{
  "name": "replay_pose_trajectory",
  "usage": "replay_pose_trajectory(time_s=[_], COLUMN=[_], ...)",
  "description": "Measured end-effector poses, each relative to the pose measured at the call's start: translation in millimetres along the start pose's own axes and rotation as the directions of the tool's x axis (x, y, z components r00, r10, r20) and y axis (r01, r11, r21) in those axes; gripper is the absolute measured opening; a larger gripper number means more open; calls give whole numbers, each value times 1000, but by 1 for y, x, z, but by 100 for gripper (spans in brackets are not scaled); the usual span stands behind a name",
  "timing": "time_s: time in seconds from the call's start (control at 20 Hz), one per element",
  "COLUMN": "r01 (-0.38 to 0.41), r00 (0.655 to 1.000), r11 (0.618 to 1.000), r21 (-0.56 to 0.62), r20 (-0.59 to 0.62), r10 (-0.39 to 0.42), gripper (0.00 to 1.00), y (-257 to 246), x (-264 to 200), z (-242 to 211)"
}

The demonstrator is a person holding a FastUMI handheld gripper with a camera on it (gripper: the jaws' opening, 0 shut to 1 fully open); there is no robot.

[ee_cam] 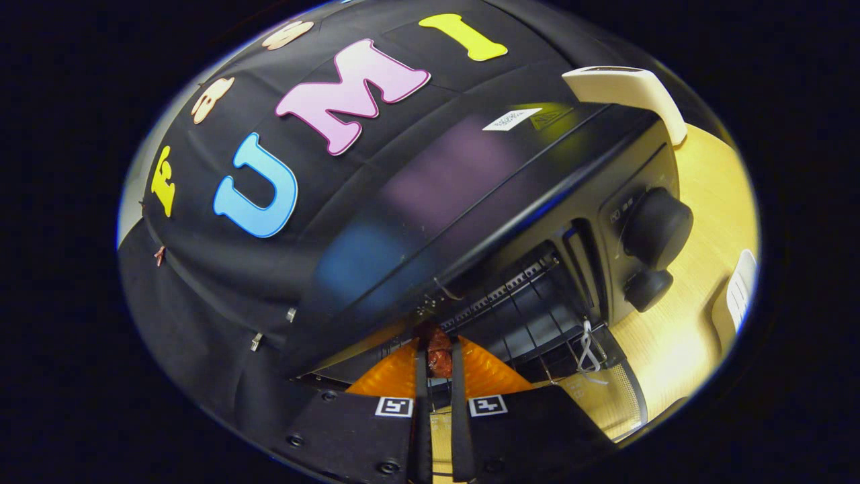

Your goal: Open the toaster oven, put the food inside, and close the toaster oven door.

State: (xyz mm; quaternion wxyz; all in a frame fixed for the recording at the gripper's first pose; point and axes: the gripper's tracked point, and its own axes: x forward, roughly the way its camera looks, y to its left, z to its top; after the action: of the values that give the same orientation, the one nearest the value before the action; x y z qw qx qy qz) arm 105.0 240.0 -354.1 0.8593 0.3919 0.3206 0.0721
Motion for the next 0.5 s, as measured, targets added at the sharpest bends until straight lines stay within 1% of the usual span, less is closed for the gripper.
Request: replay_pose_trajectory(time_s=[0.1,0.15,0.2,0.25,0.35,0.45,0.5], r01=[76,98,96,98,104,131,137], r00=[997,995,995,995,994,991,990], r11=[995,990,989,988,986,980,978], r21=[-70,-96,-111,-123,-132,-150,-158], r20=[-1,-3,-3,11,37,49,53], r10=[-76,-99,-97,-97,-100,-125,-131], gripper=[24,31,33,40,67,93,96], y=[-17,-25,-25,-23,-21,-25,-26], x=[-2,-5,-7,-10,-14,-19,-22], z=[-6,-6,-7,-5,3,7,8])
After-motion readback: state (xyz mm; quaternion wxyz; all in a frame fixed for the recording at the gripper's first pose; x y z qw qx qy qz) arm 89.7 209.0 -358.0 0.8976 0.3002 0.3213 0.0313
